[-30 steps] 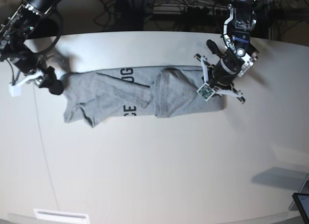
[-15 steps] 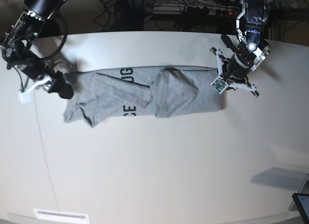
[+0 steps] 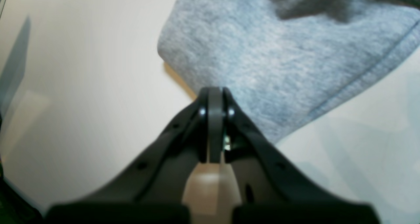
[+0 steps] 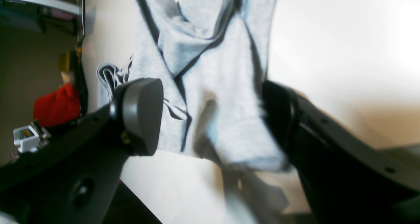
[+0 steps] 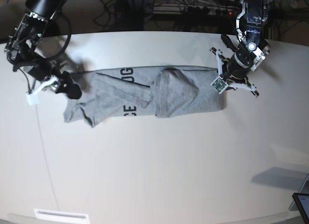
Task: Fold the T-shirt properly
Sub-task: 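Move the left gripper to the strip's folded end and grasp it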
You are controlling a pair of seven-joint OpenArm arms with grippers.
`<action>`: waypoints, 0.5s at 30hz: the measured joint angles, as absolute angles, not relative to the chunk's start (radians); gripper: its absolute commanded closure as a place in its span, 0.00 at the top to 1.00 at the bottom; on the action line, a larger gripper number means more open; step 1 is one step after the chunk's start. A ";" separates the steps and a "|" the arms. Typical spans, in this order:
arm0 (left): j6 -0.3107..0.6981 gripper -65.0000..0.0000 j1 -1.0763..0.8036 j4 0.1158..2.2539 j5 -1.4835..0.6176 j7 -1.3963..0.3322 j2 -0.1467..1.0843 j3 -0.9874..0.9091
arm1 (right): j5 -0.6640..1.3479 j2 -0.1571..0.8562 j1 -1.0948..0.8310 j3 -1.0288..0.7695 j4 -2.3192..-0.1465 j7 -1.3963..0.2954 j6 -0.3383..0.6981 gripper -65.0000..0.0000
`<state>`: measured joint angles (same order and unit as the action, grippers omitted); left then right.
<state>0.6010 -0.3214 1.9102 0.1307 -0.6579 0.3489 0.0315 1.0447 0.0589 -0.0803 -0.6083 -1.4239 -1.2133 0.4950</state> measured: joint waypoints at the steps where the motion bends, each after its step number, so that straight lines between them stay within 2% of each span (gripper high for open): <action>1: 0.601 0.00 -0.321 1.910 0.131 -0.658 0.348 0.031 | 1.045 0.059 -0.078 -0.587 -1.423 -1.214 0.496 0.69; 15: 0.601 0.00 -0.322 1.910 0.131 -0.658 0.344 0.031 | 1.030 0.050 -0.049 -0.523 -1.422 -1.225 0.485 0.68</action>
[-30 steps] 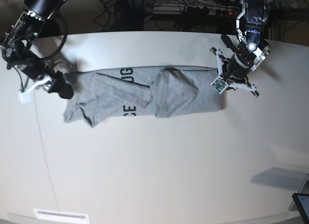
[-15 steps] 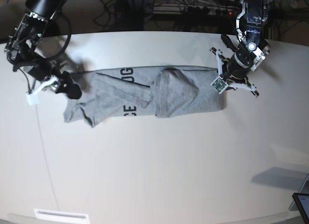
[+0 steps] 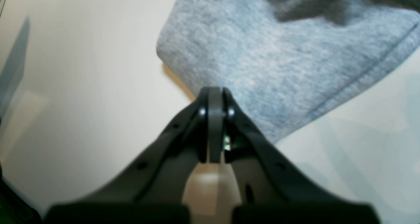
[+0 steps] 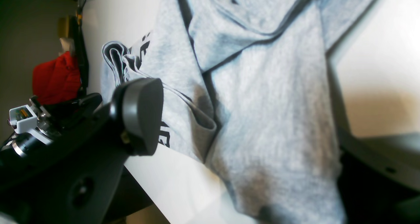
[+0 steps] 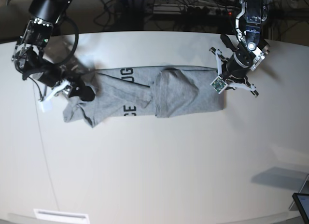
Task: Fold the T-shirt properly
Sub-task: 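Move the left gripper to the strip's folded end and grasp it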
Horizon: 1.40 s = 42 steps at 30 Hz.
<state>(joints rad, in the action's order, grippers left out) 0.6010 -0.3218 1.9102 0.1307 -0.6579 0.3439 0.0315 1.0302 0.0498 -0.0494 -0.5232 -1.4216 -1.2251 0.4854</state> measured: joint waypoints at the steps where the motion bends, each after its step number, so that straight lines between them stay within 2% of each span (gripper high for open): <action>1: 0.601 0.00 -0.322 1.910 0.131 -0.658 0.344 0.031 | 1.030 0.050 -0.049 -0.523 -1.422 -1.225 0.485 0.68; 4: 0.601 0.00 -0.322 1.910 0.131 -0.658 0.344 0.031 | 1.029 0.050 -0.044 -0.523 -1.422 -1.229 0.485 0.66; 6: 0.601 0.00 -0.322 1.910 0.131 -0.658 0.345 0.031 | 1.022 0.050 -0.038 -0.523 -1.422 -1.229 0.485 0.56; 9: 0.602 0.00 -0.322 1.910 0.126 -0.658 0.351 0.020 | 1.017 0.050 -0.038 -0.523 -1.421 -1.230 0.485 0.36; 11: 0.606 0.00 -0.327 1.910 0.119 -0.646 0.344 -0.052 | 1.015 0.050 -0.038 -0.523 -1.419 -1.229 0.485 0.26; 15: 0.599 0.00 -0.350 1.910 0.239 -0.662 0.344 -0.204 | 1.015 0.049 -0.036 -0.523 -1.417 -1.229 0.485 0.14; 19: 0.599 0.00 -0.358 1.885 0.340 -0.646 0.344 -0.235 | 1.015 0.051 -0.033 -0.523 -1.417 -1.233 0.485 0.00; 22: 0.618 0.00 -0.363 1.813 0.344 -0.648 0.343 -0.229 | 1.016 0.049 -0.033 -0.523 -1.417 -1.232 0.485 0.00; 25: 0.696 0.00 -0.355 1.753 0.356 -0.654 0.316 -0.237 | 1.015 0.049 -0.033 -0.522 -1.417 -1.233 0.485 0.00; 38: 0.694 0.00 -0.263 1.703 0.251 -0.640 0.284 -0.226 | 1.015 0.052 -0.034 -0.521 -1.417 -1.240 0.485 0.00; 42: 0.685 0.00 -0.256 1.711 0.222 -0.641 0.277 -0.165 | 1.015 0.052 -0.034 -0.521 -1.417 -1.240 0.485 0.00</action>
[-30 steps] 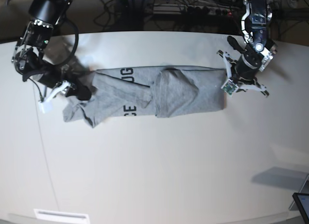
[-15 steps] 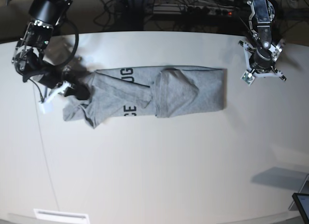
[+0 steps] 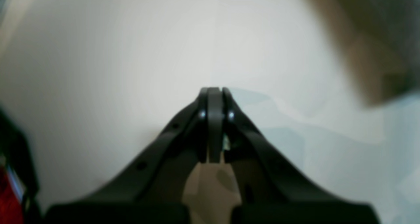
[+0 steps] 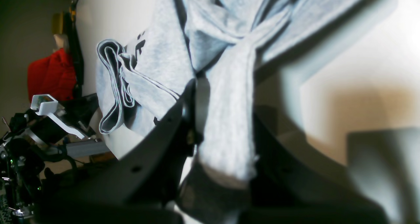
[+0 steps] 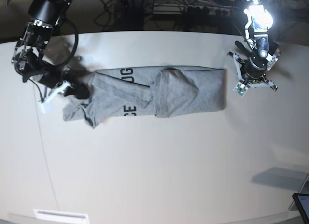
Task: Fold the T-shirt properly
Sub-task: 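Move the left gripper to the strip's folded end and grasp it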
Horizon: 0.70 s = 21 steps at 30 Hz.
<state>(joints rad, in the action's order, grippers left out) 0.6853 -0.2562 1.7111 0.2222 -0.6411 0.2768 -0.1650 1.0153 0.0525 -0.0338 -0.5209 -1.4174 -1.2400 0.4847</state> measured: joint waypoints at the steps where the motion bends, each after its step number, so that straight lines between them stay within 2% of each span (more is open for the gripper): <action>1: 0.685 0.00 -0.255 1.712 0.212 -0.639 0.277 -0.152 | 1.016 0.052 -0.034 -0.521 -1.417 -1.240 0.485 0.00; 9: 0.687 0.00 -0.267 1.717 -0.010 -0.639 0.276 -0.136 | 1.015 0.055 -0.034 -0.521 -1.417 -1.240 0.485 0.00; 21: 0.698 0.00 -0.263 1.761 -0.027 -0.658 0.274 -0.134 | 1.015 0.055 -0.033 -0.521 -1.418 -1.240 0.485 0.00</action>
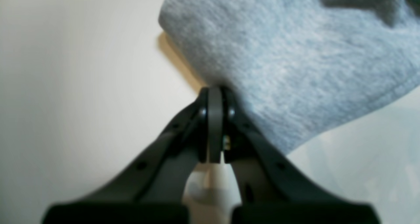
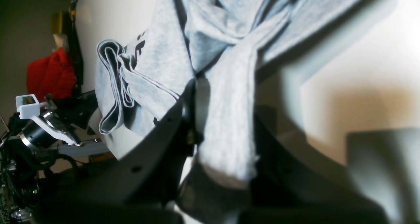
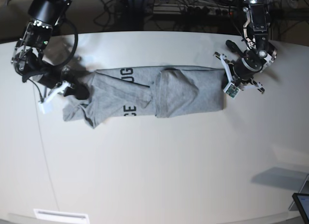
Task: Fold the T-shirt properly
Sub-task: 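Move the left gripper to the strip's folded end and grasp it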
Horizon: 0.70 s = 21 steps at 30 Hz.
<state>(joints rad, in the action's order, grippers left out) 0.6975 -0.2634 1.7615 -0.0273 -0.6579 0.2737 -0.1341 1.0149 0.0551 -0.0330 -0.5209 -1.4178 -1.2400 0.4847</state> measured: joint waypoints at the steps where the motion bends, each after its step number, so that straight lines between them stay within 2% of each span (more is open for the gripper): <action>1: 0.698 0.00 -0.264 1.760 -0.028 -0.658 0.274 -0.134 | 1.015 0.058 -0.033 -0.521 -1.419 -1.240 0.485 0.00; 12: 0.698 0.00 -0.236 1.694 -0.035 -0.642 0.275 -0.134 | 1.014 0.077 -0.038 -0.511 -1.540 -1.255 0.485 0.00; 21: 0.698 0.00 -0.233 1.691 -0.036 -0.636 0.274 -0.134 | 1.016 0.074 -0.057 -0.437 -1.646 -1.285 0.485 0.00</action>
<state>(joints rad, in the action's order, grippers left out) 0.6975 -0.2333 1.6905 -0.0357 -0.6361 0.2737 -0.1345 1.0164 0.0738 -0.0570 -0.4366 -1.6463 -1.2850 0.4850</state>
